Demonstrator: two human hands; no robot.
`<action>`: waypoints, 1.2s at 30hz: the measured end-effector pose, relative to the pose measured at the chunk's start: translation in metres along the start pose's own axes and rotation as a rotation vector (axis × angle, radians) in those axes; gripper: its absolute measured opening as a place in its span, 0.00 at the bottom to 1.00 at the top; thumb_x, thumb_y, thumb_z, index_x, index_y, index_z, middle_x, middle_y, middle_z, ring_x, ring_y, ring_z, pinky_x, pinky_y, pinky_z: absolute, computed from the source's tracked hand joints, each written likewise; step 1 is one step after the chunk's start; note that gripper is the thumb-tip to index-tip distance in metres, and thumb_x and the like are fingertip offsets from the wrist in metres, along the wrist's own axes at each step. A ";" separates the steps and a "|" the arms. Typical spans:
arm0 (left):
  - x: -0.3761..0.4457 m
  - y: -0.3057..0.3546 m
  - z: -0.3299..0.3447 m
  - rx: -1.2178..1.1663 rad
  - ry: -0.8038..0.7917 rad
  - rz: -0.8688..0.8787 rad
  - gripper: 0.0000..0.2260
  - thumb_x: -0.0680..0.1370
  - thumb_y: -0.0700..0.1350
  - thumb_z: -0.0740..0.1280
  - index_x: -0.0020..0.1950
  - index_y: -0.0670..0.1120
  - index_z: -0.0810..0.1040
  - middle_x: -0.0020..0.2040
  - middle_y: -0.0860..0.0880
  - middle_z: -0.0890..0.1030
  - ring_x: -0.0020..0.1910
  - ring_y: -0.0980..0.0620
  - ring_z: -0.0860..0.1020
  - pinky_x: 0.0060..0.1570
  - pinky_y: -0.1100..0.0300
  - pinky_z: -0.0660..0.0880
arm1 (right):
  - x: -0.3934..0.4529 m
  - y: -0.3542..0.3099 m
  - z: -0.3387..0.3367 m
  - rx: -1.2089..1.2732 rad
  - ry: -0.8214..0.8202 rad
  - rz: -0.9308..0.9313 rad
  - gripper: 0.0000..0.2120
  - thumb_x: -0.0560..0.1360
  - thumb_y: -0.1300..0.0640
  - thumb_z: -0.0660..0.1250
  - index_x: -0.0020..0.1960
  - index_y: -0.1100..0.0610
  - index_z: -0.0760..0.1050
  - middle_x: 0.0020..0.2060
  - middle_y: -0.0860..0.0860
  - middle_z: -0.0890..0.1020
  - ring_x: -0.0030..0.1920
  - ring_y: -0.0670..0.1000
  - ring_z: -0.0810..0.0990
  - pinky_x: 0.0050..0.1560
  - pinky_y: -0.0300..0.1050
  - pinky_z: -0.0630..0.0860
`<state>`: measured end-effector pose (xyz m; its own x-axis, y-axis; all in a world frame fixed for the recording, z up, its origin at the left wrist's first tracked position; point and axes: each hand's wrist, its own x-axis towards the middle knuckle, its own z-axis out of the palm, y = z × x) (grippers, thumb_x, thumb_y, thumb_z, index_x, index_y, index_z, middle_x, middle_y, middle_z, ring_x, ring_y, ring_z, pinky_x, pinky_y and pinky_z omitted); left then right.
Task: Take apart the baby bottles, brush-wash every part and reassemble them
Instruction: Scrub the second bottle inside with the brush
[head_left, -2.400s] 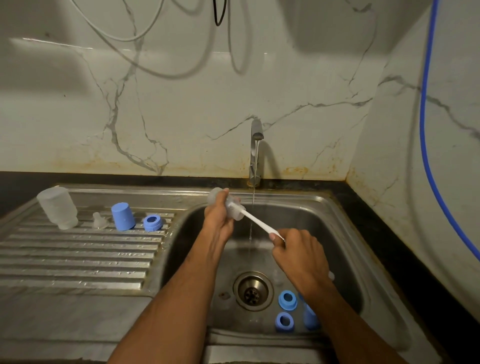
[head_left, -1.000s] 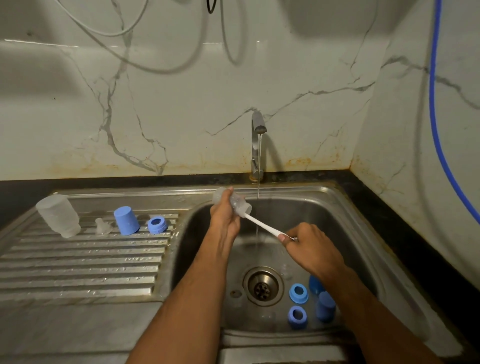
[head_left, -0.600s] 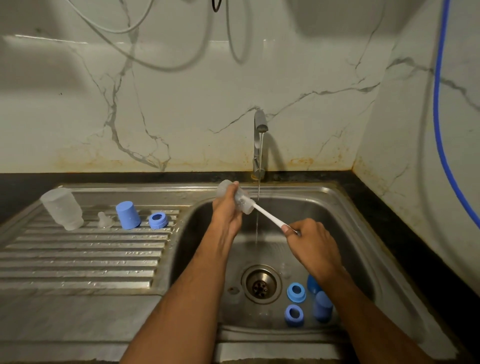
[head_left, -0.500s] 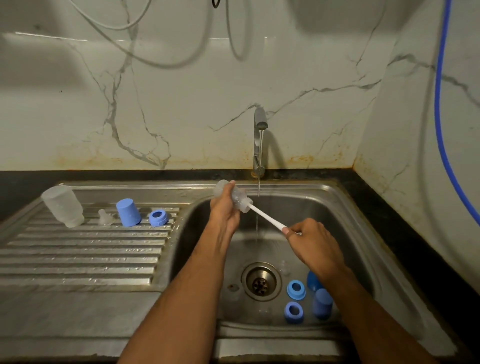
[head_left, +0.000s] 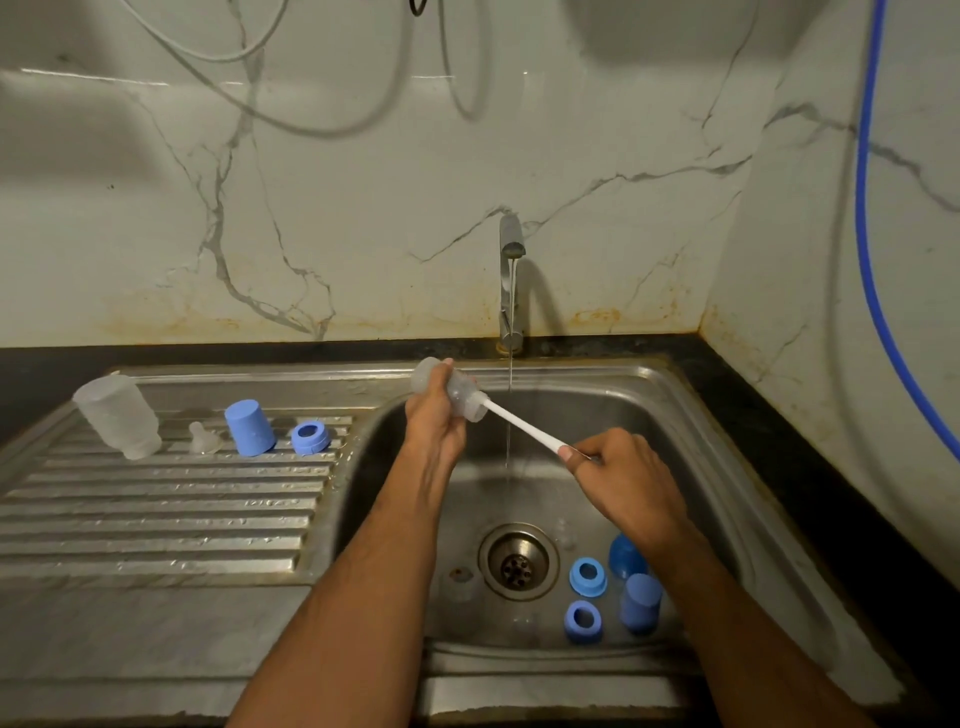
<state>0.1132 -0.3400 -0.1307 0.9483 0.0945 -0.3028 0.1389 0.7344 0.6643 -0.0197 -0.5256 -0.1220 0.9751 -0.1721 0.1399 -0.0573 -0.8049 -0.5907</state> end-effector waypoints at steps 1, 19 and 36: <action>0.002 0.002 -0.001 0.006 0.011 -0.002 0.19 0.76 0.42 0.75 0.63 0.41 0.72 0.57 0.39 0.79 0.50 0.46 0.82 0.53 0.45 0.82 | -0.001 0.001 -0.003 -0.002 -0.008 0.000 0.20 0.82 0.44 0.65 0.35 0.52 0.76 0.26 0.47 0.72 0.27 0.44 0.70 0.31 0.39 0.67; 0.022 0.018 -0.020 -0.135 0.105 0.042 0.32 0.72 0.43 0.77 0.73 0.40 0.68 0.56 0.41 0.78 0.45 0.47 0.82 0.46 0.51 0.83 | 0.001 0.013 -0.010 0.009 -0.074 0.024 0.17 0.79 0.41 0.66 0.41 0.52 0.84 0.31 0.51 0.82 0.35 0.49 0.81 0.41 0.49 0.79; 0.015 0.013 -0.015 -0.062 0.010 -0.095 0.16 0.77 0.40 0.72 0.62 0.42 0.73 0.56 0.41 0.74 0.44 0.47 0.79 0.38 0.50 0.82 | 0.003 0.013 -0.009 -0.040 -0.069 0.034 0.18 0.79 0.41 0.66 0.41 0.53 0.84 0.31 0.51 0.82 0.33 0.47 0.79 0.40 0.47 0.79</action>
<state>0.1253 -0.3185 -0.1368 0.9289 0.0290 -0.3693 0.2097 0.7806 0.5888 -0.0196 -0.5416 -0.1222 0.9849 -0.1609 0.0643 -0.0976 -0.8218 -0.5614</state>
